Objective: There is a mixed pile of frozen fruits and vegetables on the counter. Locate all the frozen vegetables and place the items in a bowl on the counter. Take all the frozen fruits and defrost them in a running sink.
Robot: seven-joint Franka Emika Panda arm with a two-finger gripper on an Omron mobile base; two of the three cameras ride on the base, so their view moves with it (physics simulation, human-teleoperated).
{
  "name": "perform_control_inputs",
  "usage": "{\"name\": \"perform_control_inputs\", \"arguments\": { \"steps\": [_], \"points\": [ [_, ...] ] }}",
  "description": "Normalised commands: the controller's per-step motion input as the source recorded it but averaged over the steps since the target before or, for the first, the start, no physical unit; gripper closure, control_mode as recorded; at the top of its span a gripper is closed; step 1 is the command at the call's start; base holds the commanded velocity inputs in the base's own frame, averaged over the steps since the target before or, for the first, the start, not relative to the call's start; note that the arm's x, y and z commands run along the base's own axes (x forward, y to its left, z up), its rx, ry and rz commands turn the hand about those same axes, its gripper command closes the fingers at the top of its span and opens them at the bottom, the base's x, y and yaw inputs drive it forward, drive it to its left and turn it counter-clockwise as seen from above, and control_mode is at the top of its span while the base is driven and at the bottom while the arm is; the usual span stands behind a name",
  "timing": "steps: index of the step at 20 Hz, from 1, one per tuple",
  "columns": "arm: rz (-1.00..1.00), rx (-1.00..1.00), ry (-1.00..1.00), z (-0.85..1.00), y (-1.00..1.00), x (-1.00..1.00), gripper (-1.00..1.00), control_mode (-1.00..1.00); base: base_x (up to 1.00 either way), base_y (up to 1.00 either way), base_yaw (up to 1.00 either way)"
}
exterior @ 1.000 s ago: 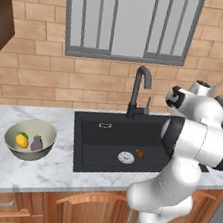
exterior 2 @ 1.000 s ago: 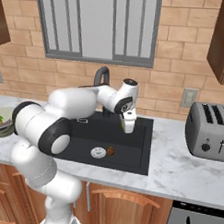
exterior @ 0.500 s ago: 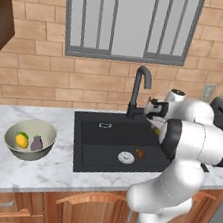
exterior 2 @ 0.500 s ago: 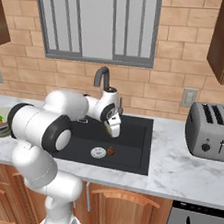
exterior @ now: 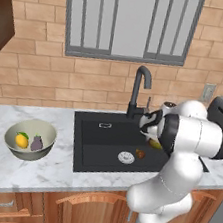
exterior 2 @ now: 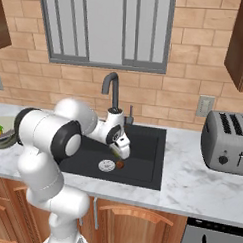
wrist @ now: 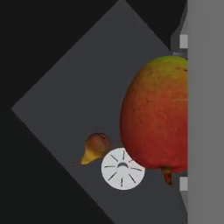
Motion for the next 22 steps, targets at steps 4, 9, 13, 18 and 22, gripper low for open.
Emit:
{"name": "perform_control_inputs", "arguments": {
  "steps": [4,9,13,18,22],
  "points": [
    [0.41,0.0,0.04,-0.37,0.0,0.19,1.0,-1.0,0.0,0.0,0.0],
    [0.44,0.0,0.01,-0.41,-0.03,0.35,1.0,-1.0,0.0,0.0,0.0],
    [0.29,-0.03,-0.06,-0.32,-0.1,0.29,1.0,-1.0,0.0,0.0,0.0],
    [0.03,-0.07,-0.06,-0.28,-0.05,0.22,1.0,-1.0,0.0,0.0,0.0],
    [-0.03,-0.06,-0.03,-0.25,-0.06,0.14,1.0,-1.0,0.0,0.0,0.0]
  ]
}}
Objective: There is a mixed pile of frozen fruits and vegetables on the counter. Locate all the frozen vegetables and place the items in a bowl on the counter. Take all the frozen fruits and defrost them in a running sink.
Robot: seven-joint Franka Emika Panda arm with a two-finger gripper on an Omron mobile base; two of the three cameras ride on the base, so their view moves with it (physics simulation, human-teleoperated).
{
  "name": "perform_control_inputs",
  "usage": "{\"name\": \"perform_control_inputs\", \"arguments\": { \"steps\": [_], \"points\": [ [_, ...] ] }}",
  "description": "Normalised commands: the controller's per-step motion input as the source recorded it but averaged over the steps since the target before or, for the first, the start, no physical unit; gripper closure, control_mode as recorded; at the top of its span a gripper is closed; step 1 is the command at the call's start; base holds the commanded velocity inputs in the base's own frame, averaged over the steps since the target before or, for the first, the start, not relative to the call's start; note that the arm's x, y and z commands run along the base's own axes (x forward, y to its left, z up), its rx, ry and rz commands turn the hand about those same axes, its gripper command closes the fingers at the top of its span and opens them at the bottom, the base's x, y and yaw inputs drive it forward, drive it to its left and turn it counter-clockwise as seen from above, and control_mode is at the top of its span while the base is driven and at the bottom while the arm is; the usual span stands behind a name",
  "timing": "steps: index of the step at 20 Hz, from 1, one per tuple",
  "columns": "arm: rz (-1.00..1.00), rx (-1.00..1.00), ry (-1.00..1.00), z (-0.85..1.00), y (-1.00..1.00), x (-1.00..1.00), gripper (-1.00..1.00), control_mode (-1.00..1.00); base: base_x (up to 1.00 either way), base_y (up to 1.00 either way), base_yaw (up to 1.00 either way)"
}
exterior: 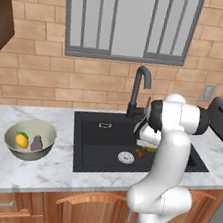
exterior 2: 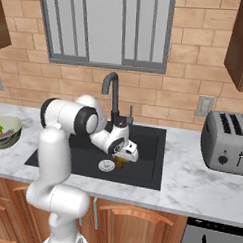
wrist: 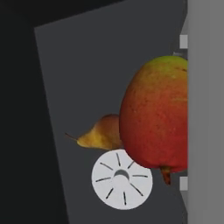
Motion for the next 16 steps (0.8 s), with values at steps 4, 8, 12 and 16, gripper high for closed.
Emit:
{"name": "perform_control_inputs", "arguments": {
  "steps": [4,8,12,16],
  "points": [
    [-0.1,-0.07,0.0,-0.28,-0.11,0.33,1.0,-1.0,0.0,0.0,0.0],
    [-0.08,-0.01,0.03,-0.22,-0.22,0.37,1.0,-1.0,0.0,0.0,0.0],
    [-0.05,-0.01,0.02,-0.26,-0.26,0.33,1.0,-1.0,0.0,0.0,0.0],
    [0.0,0.0,0.09,-0.25,-0.36,0.36,1.0,-1.0,0.0,0.0,0.0]
  ]
}}
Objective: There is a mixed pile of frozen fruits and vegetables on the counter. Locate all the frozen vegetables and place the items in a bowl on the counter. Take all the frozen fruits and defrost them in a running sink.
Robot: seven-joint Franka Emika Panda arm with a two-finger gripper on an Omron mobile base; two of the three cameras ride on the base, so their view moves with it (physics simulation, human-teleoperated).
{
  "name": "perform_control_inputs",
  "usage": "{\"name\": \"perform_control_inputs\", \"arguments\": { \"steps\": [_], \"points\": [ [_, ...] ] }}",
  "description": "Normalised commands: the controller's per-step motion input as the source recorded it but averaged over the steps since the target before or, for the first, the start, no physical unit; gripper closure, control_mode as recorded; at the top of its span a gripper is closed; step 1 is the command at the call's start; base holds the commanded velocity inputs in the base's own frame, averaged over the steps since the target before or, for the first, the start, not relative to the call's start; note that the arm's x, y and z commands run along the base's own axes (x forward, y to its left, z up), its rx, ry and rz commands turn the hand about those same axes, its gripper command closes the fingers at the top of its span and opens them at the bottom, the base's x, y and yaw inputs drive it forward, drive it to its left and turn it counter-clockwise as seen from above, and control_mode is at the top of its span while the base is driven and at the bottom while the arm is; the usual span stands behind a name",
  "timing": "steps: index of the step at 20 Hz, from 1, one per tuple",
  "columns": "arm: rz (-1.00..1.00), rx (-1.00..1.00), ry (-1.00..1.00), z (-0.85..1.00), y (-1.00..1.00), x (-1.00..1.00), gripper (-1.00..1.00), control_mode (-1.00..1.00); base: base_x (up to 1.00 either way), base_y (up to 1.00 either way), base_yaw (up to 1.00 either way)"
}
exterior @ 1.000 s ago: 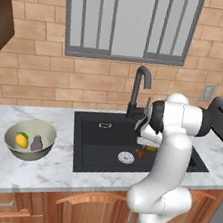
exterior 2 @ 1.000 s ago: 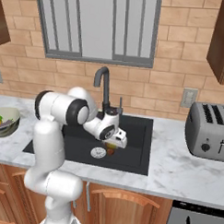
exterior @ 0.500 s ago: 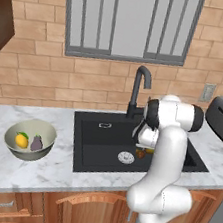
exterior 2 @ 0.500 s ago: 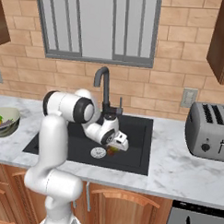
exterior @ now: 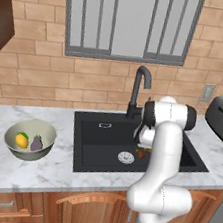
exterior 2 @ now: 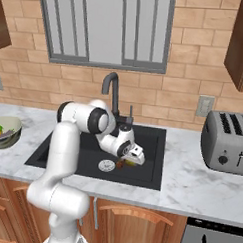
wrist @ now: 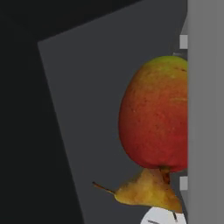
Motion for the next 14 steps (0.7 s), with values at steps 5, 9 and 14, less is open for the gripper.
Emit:
{"name": "perform_control_inputs", "arguments": {
  "steps": [5,9,14],
  "points": [
    [0.0,0.0,0.07,-0.36,-0.27,0.26,1.0,-1.0,0.0,0.0,0.0],
    [0.0,0.0,0.04,-0.38,0.0,0.06,1.0,-1.0,0.0,0.0,0.0],
    [0.0,0.02,0.07,-0.4,0.07,0.0,1.0,-1.0,0.0,0.0,0.0]
  ]
}}
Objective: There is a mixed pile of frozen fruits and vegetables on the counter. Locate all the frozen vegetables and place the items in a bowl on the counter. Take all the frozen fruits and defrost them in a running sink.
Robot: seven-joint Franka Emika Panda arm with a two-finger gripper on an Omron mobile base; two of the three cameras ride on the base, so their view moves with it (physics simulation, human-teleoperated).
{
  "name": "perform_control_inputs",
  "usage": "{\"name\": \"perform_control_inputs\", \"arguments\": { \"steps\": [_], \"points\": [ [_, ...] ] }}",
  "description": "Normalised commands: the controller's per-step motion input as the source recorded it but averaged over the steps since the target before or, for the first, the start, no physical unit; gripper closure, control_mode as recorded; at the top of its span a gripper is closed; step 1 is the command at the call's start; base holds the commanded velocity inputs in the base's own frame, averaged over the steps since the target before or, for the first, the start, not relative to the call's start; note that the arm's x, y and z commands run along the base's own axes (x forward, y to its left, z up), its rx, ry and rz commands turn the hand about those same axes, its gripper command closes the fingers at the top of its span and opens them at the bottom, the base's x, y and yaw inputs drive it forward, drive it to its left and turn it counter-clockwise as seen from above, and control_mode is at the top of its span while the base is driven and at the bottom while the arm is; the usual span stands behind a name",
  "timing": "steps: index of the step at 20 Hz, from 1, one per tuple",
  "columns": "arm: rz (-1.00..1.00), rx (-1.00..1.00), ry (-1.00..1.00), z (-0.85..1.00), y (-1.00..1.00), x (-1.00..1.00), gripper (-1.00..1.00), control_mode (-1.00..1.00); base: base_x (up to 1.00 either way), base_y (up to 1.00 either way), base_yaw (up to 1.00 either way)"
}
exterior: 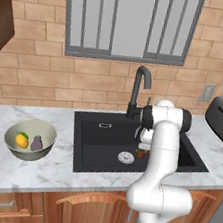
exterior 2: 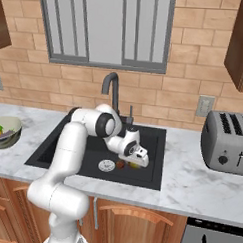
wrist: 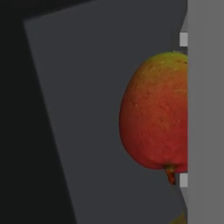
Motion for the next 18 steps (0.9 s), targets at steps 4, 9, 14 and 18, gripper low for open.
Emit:
{"name": "perform_control_inputs", "arguments": {
  "steps": [4,9,14,18],
  "points": [
    [0.0,0.01,0.08,-0.29,0.09,0.0,-1.0,-1.0,0.0,0.0,0.0],
    [0.0,0.0,0.0,0.03,0.01,-0.01,-1.0,-1.0,0.0,0.0,0.0],
    [0.0,0.0,-0.01,0.38,0.0,-0.29,-1.0,-1.0,0.0,0.0,0.0],
    [0.0,0.02,-0.04,0.53,0.0,-0.49,-1.0,-1.0,0.0,0.0,0.0]
  ]
}}
